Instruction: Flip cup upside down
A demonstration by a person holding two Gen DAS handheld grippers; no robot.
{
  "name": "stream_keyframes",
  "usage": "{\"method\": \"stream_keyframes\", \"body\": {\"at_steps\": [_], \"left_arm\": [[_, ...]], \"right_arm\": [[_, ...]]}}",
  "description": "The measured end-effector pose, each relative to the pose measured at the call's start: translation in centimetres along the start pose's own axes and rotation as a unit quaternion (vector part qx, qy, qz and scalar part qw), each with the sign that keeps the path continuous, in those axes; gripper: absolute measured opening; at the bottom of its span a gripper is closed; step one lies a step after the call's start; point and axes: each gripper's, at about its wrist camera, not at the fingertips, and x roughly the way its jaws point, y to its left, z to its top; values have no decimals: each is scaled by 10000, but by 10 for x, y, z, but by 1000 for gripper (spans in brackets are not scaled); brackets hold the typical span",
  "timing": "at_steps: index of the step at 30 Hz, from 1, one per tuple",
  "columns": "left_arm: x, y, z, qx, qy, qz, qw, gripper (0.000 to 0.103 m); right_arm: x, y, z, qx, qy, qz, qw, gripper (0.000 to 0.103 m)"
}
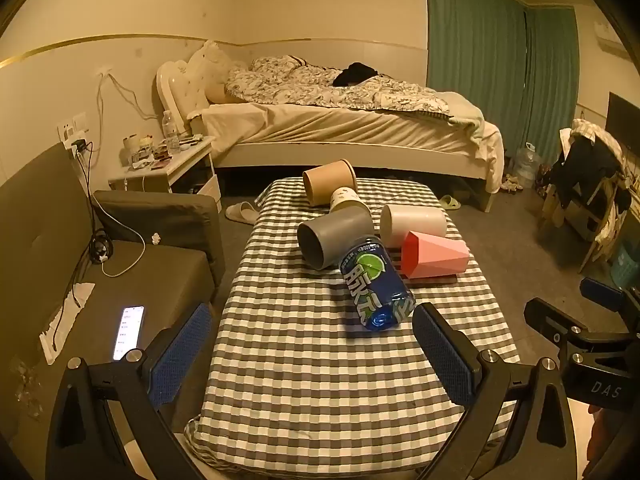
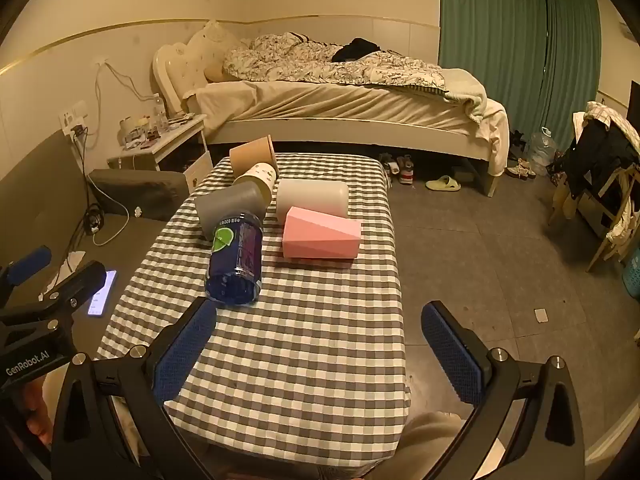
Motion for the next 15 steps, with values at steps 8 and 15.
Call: {"method": "stream_keyframes", "body": {"at_steps": [8, 15], "left_arm": [[0, 0, 0, -21, 6, -24, 10000, 103], [0, 0, 0, -33, 7, -20, 10000, 103]], "right_arm": [[0, 1, 0, -7, 29, -9, 10000, 103], [0, 2, 0, 6, 39, -7, 10000, 103]]}}
